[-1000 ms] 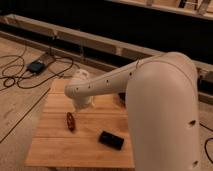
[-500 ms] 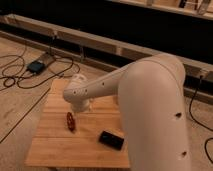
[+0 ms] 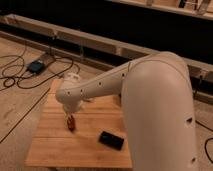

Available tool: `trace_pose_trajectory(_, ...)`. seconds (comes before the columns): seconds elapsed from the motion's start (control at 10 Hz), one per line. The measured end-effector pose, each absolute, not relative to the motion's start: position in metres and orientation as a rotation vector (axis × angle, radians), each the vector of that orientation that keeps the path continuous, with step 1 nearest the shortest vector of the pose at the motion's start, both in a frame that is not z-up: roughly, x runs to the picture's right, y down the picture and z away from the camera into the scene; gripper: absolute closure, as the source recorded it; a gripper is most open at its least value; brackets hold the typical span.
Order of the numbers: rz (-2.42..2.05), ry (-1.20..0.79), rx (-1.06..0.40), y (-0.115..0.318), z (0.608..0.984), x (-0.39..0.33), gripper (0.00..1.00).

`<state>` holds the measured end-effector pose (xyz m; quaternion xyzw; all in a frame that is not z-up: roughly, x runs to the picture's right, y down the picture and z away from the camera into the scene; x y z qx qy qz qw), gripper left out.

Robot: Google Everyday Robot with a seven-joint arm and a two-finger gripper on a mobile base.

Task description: Place the pepper in the ceramic cup

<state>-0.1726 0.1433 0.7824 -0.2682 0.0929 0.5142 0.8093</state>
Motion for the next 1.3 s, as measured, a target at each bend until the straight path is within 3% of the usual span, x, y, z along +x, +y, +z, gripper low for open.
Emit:
trace_pose_trajectory(0.8,0.978,0.188,-0.648,0.185,0.801,-0.202,0.36)
trace_pose_trajectory(1.3,0.942,0.182,-0.615,0.187,0.83,-0.21,0.36)
